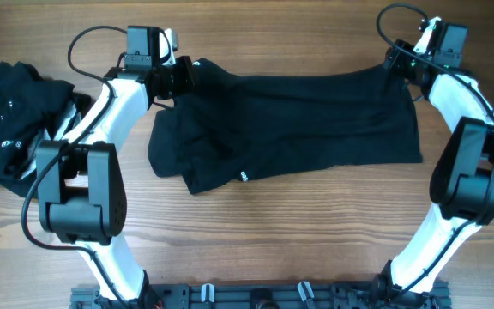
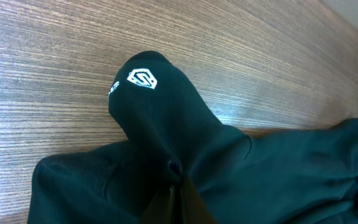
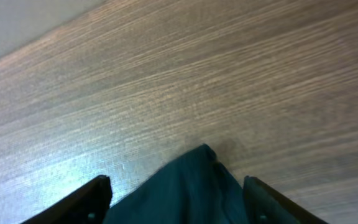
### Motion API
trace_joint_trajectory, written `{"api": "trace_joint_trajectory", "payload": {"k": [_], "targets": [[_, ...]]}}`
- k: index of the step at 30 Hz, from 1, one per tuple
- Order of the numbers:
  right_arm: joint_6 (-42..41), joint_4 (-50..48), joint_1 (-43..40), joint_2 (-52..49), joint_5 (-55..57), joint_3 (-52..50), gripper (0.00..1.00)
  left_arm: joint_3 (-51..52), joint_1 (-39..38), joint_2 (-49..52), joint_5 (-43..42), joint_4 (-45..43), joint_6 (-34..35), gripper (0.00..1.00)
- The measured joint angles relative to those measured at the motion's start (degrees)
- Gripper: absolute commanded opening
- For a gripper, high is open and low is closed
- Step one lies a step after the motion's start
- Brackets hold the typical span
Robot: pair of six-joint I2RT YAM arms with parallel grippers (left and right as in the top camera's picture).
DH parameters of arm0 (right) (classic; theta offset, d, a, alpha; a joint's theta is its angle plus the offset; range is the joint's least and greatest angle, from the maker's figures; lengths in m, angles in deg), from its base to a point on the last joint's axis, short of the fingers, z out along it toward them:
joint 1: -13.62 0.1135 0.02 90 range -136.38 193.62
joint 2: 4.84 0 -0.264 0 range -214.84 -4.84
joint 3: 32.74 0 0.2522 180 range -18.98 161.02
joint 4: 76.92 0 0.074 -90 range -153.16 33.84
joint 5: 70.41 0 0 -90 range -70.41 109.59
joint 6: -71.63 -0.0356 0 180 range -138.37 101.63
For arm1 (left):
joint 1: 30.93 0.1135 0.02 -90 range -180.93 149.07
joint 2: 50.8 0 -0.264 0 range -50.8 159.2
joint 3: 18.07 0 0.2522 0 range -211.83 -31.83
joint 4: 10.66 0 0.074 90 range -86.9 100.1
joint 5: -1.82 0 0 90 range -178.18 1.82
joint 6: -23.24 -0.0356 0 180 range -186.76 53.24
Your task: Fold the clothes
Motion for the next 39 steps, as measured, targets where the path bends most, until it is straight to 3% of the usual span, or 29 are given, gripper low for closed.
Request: {"api": "trace_joint_trajectory", "payload": {"k": [5, 7, 9, 10, 16, 21, 24, 28, 33, 39], "targets": [[-2.34, -1.75, 0.00, -3.23, -0.39, 0.00, 0.57, 0.00, 0.00, 0.00, 0.00, 0.15, 0.00, 0.04], [-2.51, -1.86, 0.00, -3.69, -0.50, 0.00, 0.41, 0.00, 0.00, 0.00, 0.00, 0.15, 0.00, 0.04], [-2.89, -1.92, 0.00, -4.70, -0.59, 0.00, 0.10, 0.00, 0.00, 0.00, 0.00, 0.15, 0.00, 0.04], [-3.10, -1.73, 0.00, -5.40, -0.74, 0.00, 0.04, 0.00, 0.00, 0.00, 0.00, 0.17, 0.00, 0.04], [-3.15, 1.22, -0.07, -5.90, -0.79, 1.14, 0.04, 0.00, 0.00, 0.00, 0.00, 1.53, 0.00, 0.04], [-3.17, 14.60, -2.19, 3.17, 1.16, 3.30, 0.04, 0.00, 0.00, -0.28, -3.43, 3.45, 0.00, 0.04], [-1.66, 28.63, -4.22, 10.78, 3.72, 4.39, 0.05, -0.07, 0.00, -2.58, -5.79, 10.40, 0.00, 0.04], [0.68, 44.00, -4.94, 11.76, 12.11, 4.57, 0.05, -0.17, 0.00, -5.03, -6.64, 23.23, -0.31, 0.04], [3.69, 50.34, -4.96, 11.76, 18.08, 4.48, 0.07, -0.15, 0.57, -5.81, -6.88, 35.12, -1.40, 0.04], [5.07, 51.52, -4.94, 11.76, 18.64, 4.48, 0.09, -0.15, 0.94, -6.60, -7.08, 39.95, -4.04, 0.04]]}}
